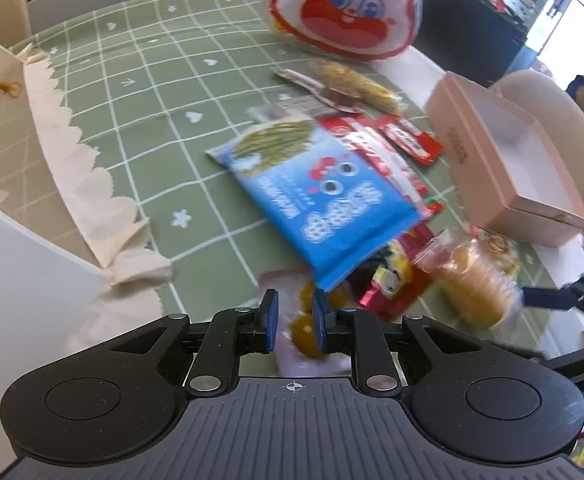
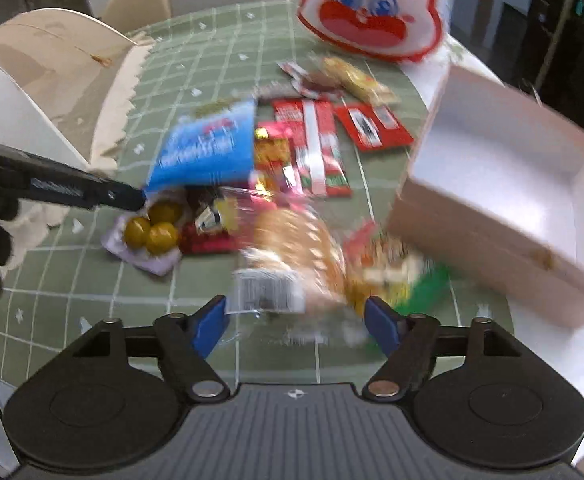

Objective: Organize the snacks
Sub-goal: 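Move both tools down toward the snack pile, then lower the right tool onto the clear-wrapped bread bun and close it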

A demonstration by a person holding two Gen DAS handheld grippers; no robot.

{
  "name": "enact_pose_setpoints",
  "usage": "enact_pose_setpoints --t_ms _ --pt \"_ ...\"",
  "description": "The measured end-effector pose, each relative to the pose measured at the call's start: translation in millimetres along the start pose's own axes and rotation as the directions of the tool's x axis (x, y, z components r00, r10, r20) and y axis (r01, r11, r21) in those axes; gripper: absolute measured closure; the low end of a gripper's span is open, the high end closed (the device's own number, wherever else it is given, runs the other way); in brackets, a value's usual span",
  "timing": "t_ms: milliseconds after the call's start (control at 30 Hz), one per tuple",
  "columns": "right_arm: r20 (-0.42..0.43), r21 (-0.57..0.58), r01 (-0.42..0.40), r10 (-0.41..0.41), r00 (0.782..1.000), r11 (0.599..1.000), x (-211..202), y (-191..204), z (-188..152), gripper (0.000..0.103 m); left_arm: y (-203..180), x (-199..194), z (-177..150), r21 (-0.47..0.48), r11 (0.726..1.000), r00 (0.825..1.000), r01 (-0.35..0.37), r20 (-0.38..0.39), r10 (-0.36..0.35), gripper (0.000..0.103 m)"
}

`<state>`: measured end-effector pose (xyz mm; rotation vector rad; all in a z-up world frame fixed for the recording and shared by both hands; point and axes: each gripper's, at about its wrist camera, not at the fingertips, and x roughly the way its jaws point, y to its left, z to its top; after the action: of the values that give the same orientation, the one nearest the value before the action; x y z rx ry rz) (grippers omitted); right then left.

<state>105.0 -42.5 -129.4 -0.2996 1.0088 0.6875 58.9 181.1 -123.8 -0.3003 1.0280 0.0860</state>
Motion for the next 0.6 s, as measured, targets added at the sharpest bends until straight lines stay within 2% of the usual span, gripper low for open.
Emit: enact_pose_setpoints --t_ms 167,233,333,533,600 --pt "-0.046 0.105 -0.010 0.015 0.999 0.994 8.3 -7.7 -22.2 0.020 -9.4 2.0 -4.8 0.027 1.000 1.000 0.016 -0.012 -0.015 0.082" --pt "-0.026 0.125 0.001 0.002 1.000 0.992 7.3 -7.9 -29.8 0.017 -11.7 5.6 -6.8 0.038 0.999 1.000 0.009 -0.019 -0.008 0.081" --pt "-0.012 0.113 0.016 -0.014 1.000 0.993 6.8 -4.2 -34.0 0.016 -15.6 6.8 -9.6 0.074 0.997 1.000 0.006 -0.010 -0.006 0.079" --pt "-0.004 0.007 0.030 -0.030 1.000 1.000 11.9 11.5 -40.6 0.004 -23.6 5.8 -16.7 0.167 0.986 1.000 0.017 0.004 -0.018 0.079" --pt "0.003 -0.018 0.040 -0.040 0.999 0.999 13.5 16.7 -43.0 0.000 -24.5 7.0 -18.4 0.184 0.983 1.000 0.008 0.001 -0.009 0.075"
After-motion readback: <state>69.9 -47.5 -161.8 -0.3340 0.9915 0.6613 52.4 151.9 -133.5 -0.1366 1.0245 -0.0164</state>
